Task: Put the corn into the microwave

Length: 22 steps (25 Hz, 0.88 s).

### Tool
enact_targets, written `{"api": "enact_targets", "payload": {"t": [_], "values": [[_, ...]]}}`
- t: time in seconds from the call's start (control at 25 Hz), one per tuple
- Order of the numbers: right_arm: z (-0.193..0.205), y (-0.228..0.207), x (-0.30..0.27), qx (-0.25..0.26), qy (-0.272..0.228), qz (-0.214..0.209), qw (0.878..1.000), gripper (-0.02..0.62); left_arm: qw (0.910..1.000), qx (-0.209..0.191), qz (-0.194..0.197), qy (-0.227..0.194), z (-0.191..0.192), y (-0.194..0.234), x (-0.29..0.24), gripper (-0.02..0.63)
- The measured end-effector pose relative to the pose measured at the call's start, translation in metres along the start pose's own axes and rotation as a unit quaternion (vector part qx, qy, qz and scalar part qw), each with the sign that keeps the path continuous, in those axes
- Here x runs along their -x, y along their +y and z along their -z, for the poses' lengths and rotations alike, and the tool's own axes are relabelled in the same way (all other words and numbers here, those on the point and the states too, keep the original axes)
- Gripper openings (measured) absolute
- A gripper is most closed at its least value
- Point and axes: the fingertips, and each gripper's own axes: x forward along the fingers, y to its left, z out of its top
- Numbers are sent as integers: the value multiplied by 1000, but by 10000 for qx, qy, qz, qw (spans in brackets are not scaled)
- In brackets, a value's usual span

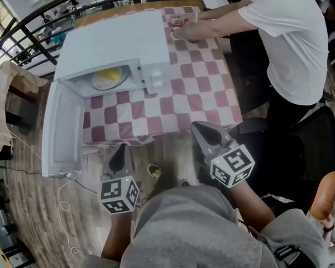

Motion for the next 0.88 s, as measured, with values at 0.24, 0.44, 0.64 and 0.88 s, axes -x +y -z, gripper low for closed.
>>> {"api": "enact_targets", "payload": {"t": [0.24,0.44,0.64,0.88], "values": [[12,3,50,24,-66,56,10000,-2,9999,-89,-34,-115,10,-35,34,12],[35,7,89,96,-6,-7,10000,-2,9995,-200,-115,-214,28,-64,61,12],[44,12,117,131,14,-75,9999,-2,9994,-118,-183,-263,42,-84,83,12],[47,20,133,134,-28,-153,9998,-2,9993,-132,-222,-273,49,-96,98,12]]}}
